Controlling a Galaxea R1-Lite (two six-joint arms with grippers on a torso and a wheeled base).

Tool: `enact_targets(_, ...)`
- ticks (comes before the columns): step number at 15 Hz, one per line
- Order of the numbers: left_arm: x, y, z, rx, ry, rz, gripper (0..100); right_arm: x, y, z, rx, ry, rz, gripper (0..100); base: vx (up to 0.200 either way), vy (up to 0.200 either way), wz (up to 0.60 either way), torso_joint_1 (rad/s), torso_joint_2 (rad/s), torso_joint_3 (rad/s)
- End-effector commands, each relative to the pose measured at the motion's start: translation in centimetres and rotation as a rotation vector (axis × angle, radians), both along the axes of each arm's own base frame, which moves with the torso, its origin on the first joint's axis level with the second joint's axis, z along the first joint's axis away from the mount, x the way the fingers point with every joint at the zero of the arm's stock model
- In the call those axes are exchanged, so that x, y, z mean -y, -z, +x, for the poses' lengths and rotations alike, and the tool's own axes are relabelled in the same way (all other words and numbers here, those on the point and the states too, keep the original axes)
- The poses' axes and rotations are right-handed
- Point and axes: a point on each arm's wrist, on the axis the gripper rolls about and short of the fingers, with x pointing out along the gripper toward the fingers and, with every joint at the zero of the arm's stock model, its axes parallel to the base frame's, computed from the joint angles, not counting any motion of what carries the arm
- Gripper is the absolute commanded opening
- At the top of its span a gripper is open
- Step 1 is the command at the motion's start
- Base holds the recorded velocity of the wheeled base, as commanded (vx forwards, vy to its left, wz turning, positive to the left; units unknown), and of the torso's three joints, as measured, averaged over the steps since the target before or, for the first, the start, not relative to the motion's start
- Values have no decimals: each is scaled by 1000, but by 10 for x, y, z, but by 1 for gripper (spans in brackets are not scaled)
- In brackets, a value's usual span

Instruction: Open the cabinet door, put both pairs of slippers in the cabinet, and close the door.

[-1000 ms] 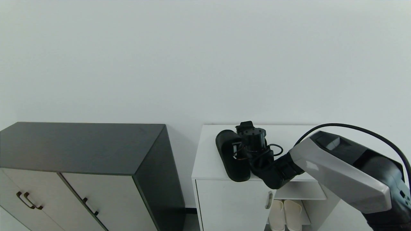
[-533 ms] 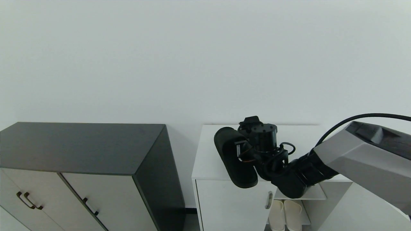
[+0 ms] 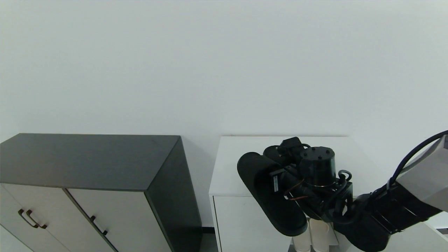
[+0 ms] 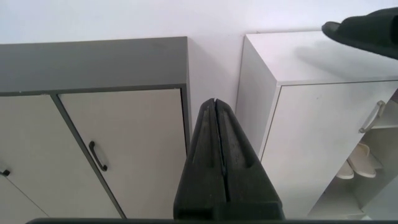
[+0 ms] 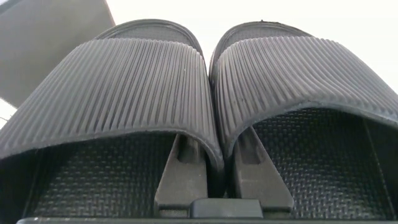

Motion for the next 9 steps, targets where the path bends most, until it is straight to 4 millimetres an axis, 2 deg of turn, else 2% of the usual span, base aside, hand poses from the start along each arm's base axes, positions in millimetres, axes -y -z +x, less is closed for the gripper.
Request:
enact_targets(1,0,0,0,-2,1,0,0,3,-8,-5,13,-4,10,0,0,0,0,0,0,0)
enact_targets(4,0,0,0,-2,1,0,0,4,-7,-5,10,-4,9,0,0,0,0,0,0,0)
enact_targets(9,0,0,0,-1,1,0,0,2,-5,-6,5,-6,3,0,-200,0,0,3,3,1)
